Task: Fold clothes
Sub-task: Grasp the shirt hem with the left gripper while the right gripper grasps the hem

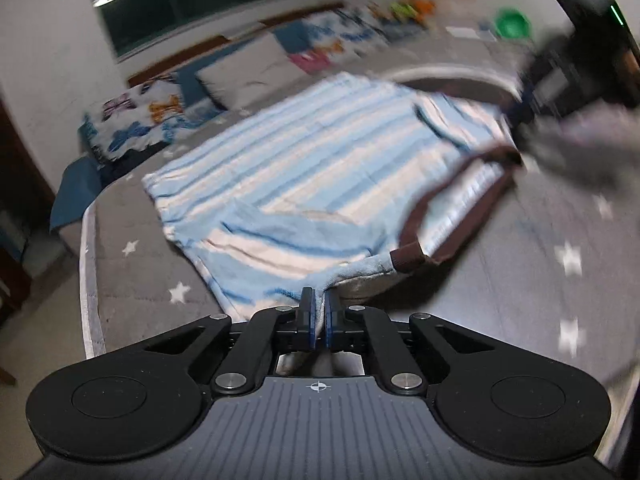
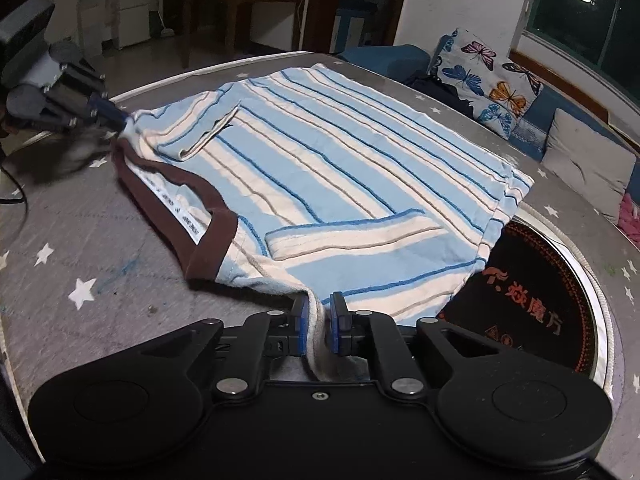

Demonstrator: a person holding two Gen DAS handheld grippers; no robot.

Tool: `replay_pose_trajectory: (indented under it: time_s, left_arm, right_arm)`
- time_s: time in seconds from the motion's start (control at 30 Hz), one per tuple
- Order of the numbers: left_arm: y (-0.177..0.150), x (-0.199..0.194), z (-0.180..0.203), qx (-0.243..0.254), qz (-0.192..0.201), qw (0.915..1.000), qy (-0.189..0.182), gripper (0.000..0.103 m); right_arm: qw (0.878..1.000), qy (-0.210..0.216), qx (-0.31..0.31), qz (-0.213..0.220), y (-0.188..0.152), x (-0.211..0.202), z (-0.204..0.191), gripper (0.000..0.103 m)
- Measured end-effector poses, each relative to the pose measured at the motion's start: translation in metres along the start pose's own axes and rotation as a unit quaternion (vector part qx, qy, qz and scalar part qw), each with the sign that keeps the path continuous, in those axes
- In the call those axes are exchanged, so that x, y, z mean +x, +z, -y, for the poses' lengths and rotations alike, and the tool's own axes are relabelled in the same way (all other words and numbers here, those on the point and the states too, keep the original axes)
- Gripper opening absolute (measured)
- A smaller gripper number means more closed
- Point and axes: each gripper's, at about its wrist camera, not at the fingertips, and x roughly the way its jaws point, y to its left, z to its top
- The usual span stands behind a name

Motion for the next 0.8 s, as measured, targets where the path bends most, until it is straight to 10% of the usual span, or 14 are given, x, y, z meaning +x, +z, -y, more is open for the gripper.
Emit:
replay_pose_trajectory:
  time_s: [0.43, 0.53, 0.8]
  left_arm:
    - [0.019, 0.031, -0.009, -0.063, -0.007, 0.9978, 0.018, 0.004]
    - [0.016, 0.027, -0.007, -0.050, -0.005, 0.9987, 0.014, 0.006]
    - [0.005, 0.010, 0.009, 0.024, 0.001, 0.9997, 0.008, 0.033]
  right_arm:
    - [0.998, -0.002, -0.066, 0.001, -0.009, -0.006, -0.025, 0.038]
    - [0.999, -0.002, -0.043, 0.002, -0.007, -0.001, -0.020, 0.017]
    - [1.000, -0.007, -0.026, 0.008, -0.006, 0.000, -0.018, 0.011]
